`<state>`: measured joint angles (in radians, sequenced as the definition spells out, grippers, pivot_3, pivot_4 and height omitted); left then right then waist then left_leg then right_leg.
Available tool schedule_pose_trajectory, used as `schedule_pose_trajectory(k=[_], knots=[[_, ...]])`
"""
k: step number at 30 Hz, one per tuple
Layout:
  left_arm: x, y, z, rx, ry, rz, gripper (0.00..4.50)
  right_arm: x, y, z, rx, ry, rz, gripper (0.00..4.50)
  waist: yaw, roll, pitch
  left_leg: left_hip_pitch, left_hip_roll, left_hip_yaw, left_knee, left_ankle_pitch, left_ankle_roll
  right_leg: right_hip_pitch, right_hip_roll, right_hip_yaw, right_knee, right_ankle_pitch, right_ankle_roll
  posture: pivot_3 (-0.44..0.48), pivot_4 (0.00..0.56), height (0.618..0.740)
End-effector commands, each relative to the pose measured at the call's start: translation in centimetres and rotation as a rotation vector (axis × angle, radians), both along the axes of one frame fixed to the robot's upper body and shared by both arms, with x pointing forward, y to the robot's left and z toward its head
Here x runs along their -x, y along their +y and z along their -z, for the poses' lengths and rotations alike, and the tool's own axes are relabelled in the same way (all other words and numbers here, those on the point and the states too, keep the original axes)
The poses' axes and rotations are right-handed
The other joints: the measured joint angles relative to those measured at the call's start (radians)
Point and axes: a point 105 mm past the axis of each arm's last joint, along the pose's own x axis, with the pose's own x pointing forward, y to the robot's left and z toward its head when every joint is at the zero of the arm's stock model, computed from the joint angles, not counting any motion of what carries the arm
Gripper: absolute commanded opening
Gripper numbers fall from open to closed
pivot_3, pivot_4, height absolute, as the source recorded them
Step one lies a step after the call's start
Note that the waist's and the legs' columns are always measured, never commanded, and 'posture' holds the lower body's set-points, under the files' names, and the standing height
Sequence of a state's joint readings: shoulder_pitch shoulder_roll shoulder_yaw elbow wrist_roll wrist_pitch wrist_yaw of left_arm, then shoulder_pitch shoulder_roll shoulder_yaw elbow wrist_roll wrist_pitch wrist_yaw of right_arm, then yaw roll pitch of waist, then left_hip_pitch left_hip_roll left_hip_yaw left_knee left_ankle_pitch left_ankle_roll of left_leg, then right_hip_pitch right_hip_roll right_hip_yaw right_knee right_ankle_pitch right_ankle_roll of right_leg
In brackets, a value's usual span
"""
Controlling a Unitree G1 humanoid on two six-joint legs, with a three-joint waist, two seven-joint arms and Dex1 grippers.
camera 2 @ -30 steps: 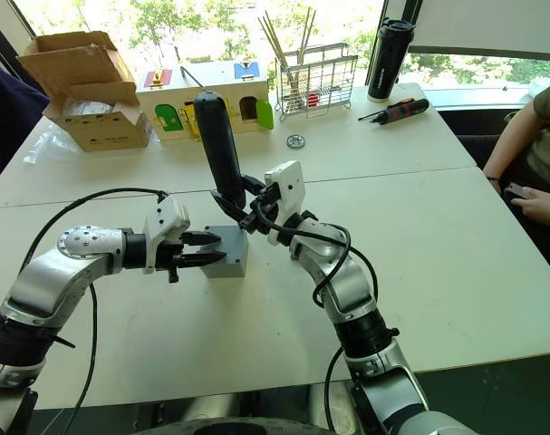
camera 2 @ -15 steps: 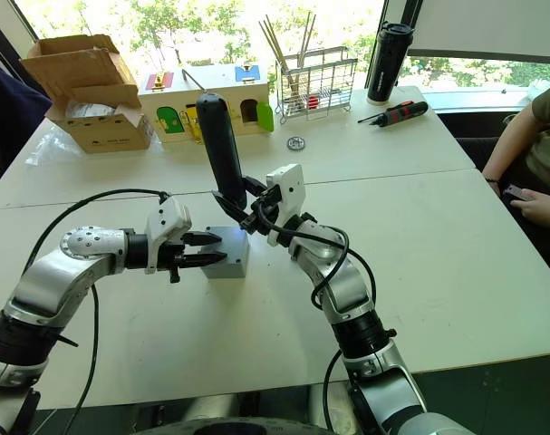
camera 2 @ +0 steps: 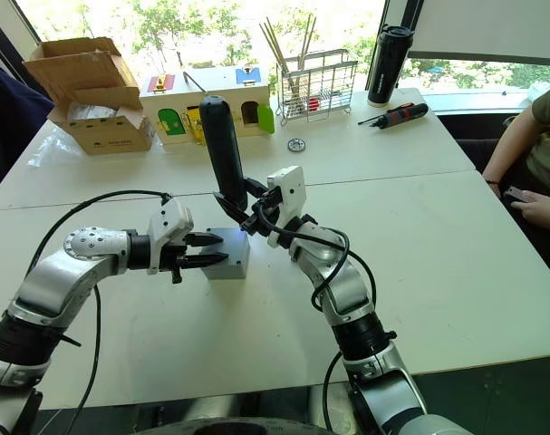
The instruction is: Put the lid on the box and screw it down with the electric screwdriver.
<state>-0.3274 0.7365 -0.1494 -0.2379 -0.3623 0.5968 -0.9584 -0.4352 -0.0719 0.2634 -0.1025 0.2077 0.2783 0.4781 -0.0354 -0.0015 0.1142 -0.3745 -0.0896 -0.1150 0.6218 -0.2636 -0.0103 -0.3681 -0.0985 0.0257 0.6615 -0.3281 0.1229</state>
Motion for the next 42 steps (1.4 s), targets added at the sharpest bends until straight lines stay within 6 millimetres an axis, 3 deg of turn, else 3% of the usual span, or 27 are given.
schedule_pose_trajectory(k=[1,5,11,14,19,23,27,30,32,34,37,42], knots=[[0.2,0.4,1.8,-0.047,0.044,-0.015,1.83,-0.4,-0.4,-0.9,0.039,0.007,0.027,1.81,0.002,0.001,0.001,0.000,0.000,0.000,0.000,0.000,0.000,0.000,0.000,0.000,0.000,0.000,0.000,0.000,0.150,0.740],[0.3,0.4,2.0,-0.041,0.049,-0.019,1.83,0.4,-0.6,-6.7,-0.053,-0.073,0.019,1.81,0.012,0.002,0.006,-0.002,0.000,0.000,0.000,0.000,-0.001,-0.002,0.000,0.000,-0.002,0.000,0.000,0.000,0.150,0.740],[0.0,0.2,2.1,-0.010,0.047,-0.027,1.83,0.9,-1.8,-10.6,-0.107,-0.108,0.030,1.81,0.021,0.003,0.008,-0.017,0.000,0.000,0.003,0.005,-0.008,-0.015,0.000,0.000,0.000,0.000,0.000,0.000,0.150,0.740],[-0.5,0.1,1.1,0.048,0.039,-0.045,1.83,1.2,-2.3,-11.8,-0.119,-0.115,0.019,1.81,0.021,0.003,0.009,-0.017,0.000,0.000,0.003,0.004,-0.007,-0.015,-0.001,0.000,0.000,0.000,0.000,0.000,0.150,0.740],[-1.5,-0.6,-0.6,0.153,0.015,-0.070,1.83,0.3,-3.6,-12.0,-0.140,-0.061,0.075,1.81,0.020,0.002,0.010,-0.017,0.000,0.000,0.003,0.003,-0.004,-0.015,-0.001,0.000,0.001,0.000,0.000,0.000,0.150,0.740],[-1.7,-1.0,-3.2,0.212,-0.011,-0.046,1.83,-1.3,-6.8,-12.0,-0.214,0.146,0.170,1.81,0.019,0.003,0.013,-0.024,0.000,0.000,0.005,0.006,-0.009,-0.020,-0.001,0.000,0.003,0.000,0.000,0.000,0.150,0.740],[-1.1,-2.0,-6.2,0.204,-0.064,0.074,1.83,-2.6,-13.7,-13.6,-0.167,0.284,0.323,1.81,0.025,0.001,0.026,-0.036,-0.001,-0.001,0.010,0.008,-0.013,-0.027,-0.001,-0.001,0.004,0.000,0.000,0.000,0.150,0.740],[-0.1,-3.1,-6.7,0.159,-0.082,0.172,1.83,-3.5,-18.6,-12.8,-0.048,0.391,0.500,1.81,0.023,0.002,0.027,-0.038,-0.002,-0.001,0.009,0.008,-0.013,-0.028,-0.004,-0.002,0.003,0.000,0.000,0.000,0.150,0.740],[0.4,-4.0,-7.0,0.134,-0.103,0.243,1.83,-3.7,-22.9,-10.8,0.020,0.535,0.633,1.81,0.020,0.001,0.028,-0.038,-0.002,0.000,0.007,0.008,-0.012,-0.028,-0.004,-0.002,0.001,0.000,0.000,0.000,0.150,0.740],[0.6,-4.5,-6.9,0.104,-0.115,0.287,1.83,-3.1,-25.9,-8.6,0.087,0.695,0.712,1.81,0.019,0.000,0.031,-0.038,-0.002,0.002,0.007,0.008,-0.011,-0.028,-0.004,-0.002,0.001,0.000,0.000,0.000,0.150,0.740],[0.8,-4.9,-6.4,0.069,-0.130,0.330,1.83,-1.4,-28.1,-5.7,0.199,0.875,0.704,1.81,0.015,0.001,0.034,-0.038,-0.001,0.005,0.008,0.008,-0.011,-0.028,-0.004,-0.002,0.001,0.000,0.000,0.000,0.150,0.740],[1.7,-5.5,-6.3,0.046,-0.154,0.393,1.83,0.3,-30.1,-3.0,0.295,1.005,0.678,1.81,-0.006,0.005,0.041,-0.037,0.000,0.008,0.009,0.006,-0.008,-0.029,-0.003,0.000,0.003,0.000,0.000,0.000,0.150,0.740]])
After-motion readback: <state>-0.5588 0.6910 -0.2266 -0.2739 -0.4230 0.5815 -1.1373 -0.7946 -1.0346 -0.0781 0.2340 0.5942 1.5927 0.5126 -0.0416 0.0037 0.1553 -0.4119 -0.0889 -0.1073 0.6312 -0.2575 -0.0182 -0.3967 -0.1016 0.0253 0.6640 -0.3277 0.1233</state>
